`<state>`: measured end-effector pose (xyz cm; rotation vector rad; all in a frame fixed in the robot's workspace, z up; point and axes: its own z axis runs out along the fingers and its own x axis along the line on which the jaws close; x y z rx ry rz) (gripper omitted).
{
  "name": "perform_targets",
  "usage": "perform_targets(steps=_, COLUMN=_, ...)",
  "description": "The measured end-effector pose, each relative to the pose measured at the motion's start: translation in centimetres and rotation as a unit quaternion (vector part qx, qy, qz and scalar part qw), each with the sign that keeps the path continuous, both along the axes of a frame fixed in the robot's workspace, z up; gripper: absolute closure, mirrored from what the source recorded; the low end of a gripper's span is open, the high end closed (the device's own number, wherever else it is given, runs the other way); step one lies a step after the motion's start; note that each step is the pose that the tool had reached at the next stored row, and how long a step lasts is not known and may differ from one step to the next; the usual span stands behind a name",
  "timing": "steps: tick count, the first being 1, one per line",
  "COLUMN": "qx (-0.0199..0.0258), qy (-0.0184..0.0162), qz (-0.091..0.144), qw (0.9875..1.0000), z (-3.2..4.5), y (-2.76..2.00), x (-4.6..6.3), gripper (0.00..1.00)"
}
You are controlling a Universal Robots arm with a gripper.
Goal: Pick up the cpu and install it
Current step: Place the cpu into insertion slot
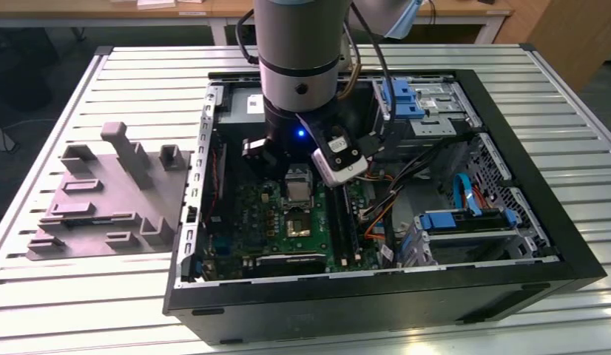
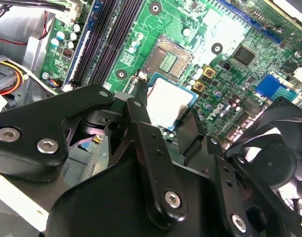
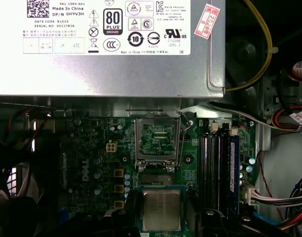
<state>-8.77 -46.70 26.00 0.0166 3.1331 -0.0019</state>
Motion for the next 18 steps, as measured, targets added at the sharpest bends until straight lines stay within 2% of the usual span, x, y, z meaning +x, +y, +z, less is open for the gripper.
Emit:
perform_targets(steps=2, qx=-0.0017, qy=0.0, qz=0.0, qw=1.0, z=0.0, y=0.0, x=0.0, gripper=0.53)
perform_targets(steps=11, qx=-0.0017, qy=0.0, qz=0.0, qw=1.0, z=-0.03, y=-0.22, x=0.0, gripper=0.53)
perform_targets(steps=18, qx=-0.0017, qy=0.0, qz=0.003, qw=1.0, z=-0.79, y=-0.24, x=0.06, gripper=0.53)
